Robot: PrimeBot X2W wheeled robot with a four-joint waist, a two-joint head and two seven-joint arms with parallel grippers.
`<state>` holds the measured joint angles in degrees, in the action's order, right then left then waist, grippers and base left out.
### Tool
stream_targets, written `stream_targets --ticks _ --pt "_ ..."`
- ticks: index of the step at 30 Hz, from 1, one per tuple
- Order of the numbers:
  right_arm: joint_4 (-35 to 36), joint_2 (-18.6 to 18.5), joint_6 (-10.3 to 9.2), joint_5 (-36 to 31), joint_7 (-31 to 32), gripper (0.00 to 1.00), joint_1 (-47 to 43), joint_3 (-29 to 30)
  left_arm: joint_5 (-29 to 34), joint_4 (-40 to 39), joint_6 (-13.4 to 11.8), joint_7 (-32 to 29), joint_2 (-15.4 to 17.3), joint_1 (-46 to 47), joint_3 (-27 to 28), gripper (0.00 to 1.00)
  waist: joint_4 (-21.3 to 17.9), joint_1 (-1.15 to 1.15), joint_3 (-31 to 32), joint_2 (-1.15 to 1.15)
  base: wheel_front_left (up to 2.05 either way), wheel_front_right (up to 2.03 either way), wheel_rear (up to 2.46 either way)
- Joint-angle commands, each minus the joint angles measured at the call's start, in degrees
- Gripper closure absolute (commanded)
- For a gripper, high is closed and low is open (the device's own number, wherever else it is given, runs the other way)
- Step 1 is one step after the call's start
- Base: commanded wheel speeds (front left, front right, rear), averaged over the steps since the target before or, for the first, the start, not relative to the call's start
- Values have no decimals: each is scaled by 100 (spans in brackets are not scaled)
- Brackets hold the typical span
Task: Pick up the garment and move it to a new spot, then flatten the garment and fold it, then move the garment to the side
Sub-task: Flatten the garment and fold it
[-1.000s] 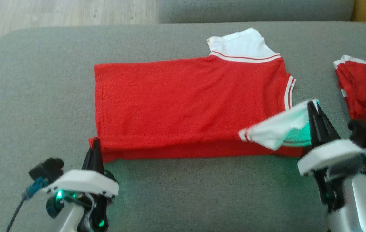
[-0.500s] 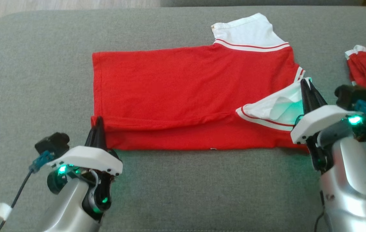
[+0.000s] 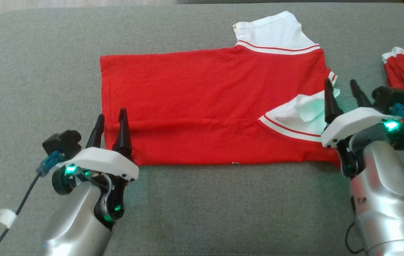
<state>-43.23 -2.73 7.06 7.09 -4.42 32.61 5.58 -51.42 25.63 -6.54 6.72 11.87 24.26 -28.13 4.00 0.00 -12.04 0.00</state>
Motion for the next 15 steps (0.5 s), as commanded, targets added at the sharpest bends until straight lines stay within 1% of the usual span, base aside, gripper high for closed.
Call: stream_targets --ticks 1,4,8,11,15 --pt "175 -15 43 21 -175 0 248 -97 33 -143 -8 72 142 209 163 0 -12 0 15 0 0 0 0" --pt "301 -15 43 -47 -496 0 210 -32 39 -214 -41 123 233 88 198 0 -38 0 64 0 0 0 0" --pt "685 -15 43 -124 -656 0 -49 15 46 -444 -110 130 407 -223 215 0 -64 0 177 0 0 0 0" --pt "1074 -15 43 -240 -554 0 -465 13 13 -685 -246 11 533 -555 207 0 -72 0 282 0 0 0 0" --pt "1687 -15 43 -332 -257 0 -1159 -1 -111 -984 -480 -280 682 -1033 199 0 -69 0 398 0 0 0 0"
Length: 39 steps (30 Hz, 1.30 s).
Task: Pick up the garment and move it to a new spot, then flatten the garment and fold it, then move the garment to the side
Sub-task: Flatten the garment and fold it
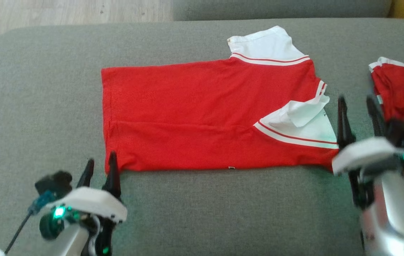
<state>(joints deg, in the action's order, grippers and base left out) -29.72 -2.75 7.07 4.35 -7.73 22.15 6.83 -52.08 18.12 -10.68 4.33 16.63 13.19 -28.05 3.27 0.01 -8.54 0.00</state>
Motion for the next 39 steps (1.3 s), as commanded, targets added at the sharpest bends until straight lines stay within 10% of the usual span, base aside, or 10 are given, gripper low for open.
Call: stream_targets --ticks 1,23,25,28,35,36,39 --pt "503 -13 42 -71 154 0 -294 -121 -82 -301 -123 -95 226 -26 201 0 8 -1 70 0 0 0 0" --pt "2068 -13 42 47 1343 0 -1536 -353 -616 1 -250 -560 28 135 386 3 -230 -1 -315 0 0 0 0" --pt "1910 -13 42 56 1398 0 -1488 -283 -631 54 -194 -602 -22 182 333 54 -215 -1 -343 0 0 0 0" --pt "1598 -13 42 70 1430 0 -1380 -165 -640 105 -146 -624 -86 212 275 100 -166 -1 -359 0 0 0 0" --pt "860 -13 42 388 1487 0 -1130 -133 -603 126 -75 -430 -85 188 298 100 12 -1 -307 0 0 0 0" --pt "771 -13 42 417 1573 4 -1118 -175 -600 131 -72 -412 -72 174 306 100 27 -1 -296 0 0 0 0" --pt "556 -13 42 573 1719 64 -1061 -309 -595 149 -58 -379 -61 149 305 100 78 -1 -259 0 0 0 0"
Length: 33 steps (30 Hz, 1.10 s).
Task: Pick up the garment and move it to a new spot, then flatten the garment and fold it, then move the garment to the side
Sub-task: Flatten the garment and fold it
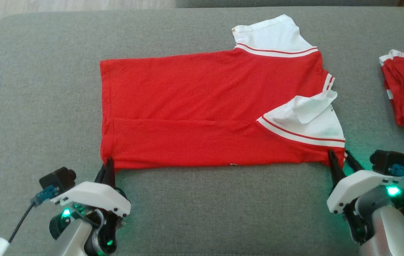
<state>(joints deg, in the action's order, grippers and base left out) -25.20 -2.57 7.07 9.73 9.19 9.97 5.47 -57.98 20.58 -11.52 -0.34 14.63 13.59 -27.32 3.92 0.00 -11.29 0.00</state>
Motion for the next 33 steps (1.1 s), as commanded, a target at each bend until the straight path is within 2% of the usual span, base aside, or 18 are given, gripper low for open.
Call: stream_targets --ticks 1,2,9,15,22,29,30,31,32,33 --pt "53 -31 42 96 57 84 177 -214 0 -88 34 105 139 101 228 100 20 0 36 0 0 0 0" --pt "32 -31 42 163 52 100 201 -247 5 -78 47 126 137 92 225 100 22 0 61 0 0 0 0" --pt "295 -31 42 337 -8 100 458 -138 44 -204 204 323 145 52 215 100 -54 0 317 0 0 0 0" --pt "944 -31 42 261 409 100 421 112 56 -525 221 375 227 -70 226 100 -79 0 516 0 0 0 0" --pt "1897 -31 42 256 1066 100 -522 212 40 -1087 131 264 416 -824 66 100 -51 0 623 0 0 0 0" --pt "2140 -31 42 445 1074 100 -1460 301 8 -1172 -9 306 423 -1396 -27 100 -42 0 627 0 0 0 0" --pt "2143 -31 42 542 983 69 -1587 288 37 -1153 -30 337 434 -1435 -39 100 -52 0 627 0 0 0 0" --pt "2154 -31 42 571 932 37 -1633 272 78 -1144 -49 365 454 -1435 -43 67 -59 0 628 0 0 0 0" --pt "2166 -31 42 584 893 0 -1673 256 118 -1134 -60 389 484 -1424 -42 35 -70 0 628 0 0 0 0" --pt "2182 -31 42 593 865 0 -1708 242 152 -1133 -68 408 517 -1404 -35 0 -80 0 626 0 0 0 0"
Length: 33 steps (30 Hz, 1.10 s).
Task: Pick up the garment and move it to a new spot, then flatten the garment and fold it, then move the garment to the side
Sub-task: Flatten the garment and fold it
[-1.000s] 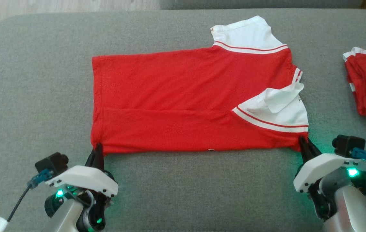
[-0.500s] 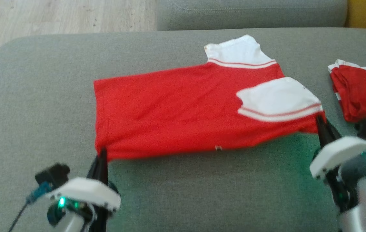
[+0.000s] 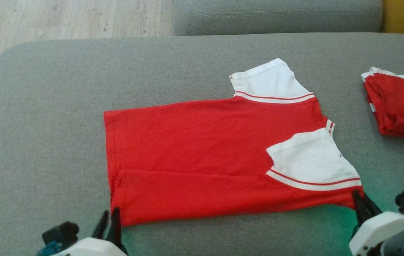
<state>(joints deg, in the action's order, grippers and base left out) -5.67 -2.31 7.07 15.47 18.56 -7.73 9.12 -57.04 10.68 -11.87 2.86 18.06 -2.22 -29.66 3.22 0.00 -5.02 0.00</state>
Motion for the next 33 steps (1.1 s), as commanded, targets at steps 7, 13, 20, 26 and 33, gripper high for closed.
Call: stream_targets --ticks 7,13,20,26,33 --pt "704 -56 42 -18 -266 0 54 -47 387 -447 -68 56 651 691 334 0 -71 0 -71 0 0 0 0" --pt "1329 -56 42 -248 -251 0 599 -100 849 -788 74 -583 1365 1920 325 0 -164 0 -380 0 0 0 0" --pt "1560 -56 42 -524 -100 0 1591 -556 971 -302 537 -1816 1971 3326 161 0 -417 0 -1043 0 0 0 0" --pt "1461 -56 42 -620 -81 0 2187 -882 967 298 713 -2465 2115 3895 24 0 -605 0 -1432 0 0 0 0" --pt "1259 -97 42 -604 -165 0 2557 -1043 849 814 796 -2820 2091 4120 -43 0 -771 0 -1702 0 0 0 0"
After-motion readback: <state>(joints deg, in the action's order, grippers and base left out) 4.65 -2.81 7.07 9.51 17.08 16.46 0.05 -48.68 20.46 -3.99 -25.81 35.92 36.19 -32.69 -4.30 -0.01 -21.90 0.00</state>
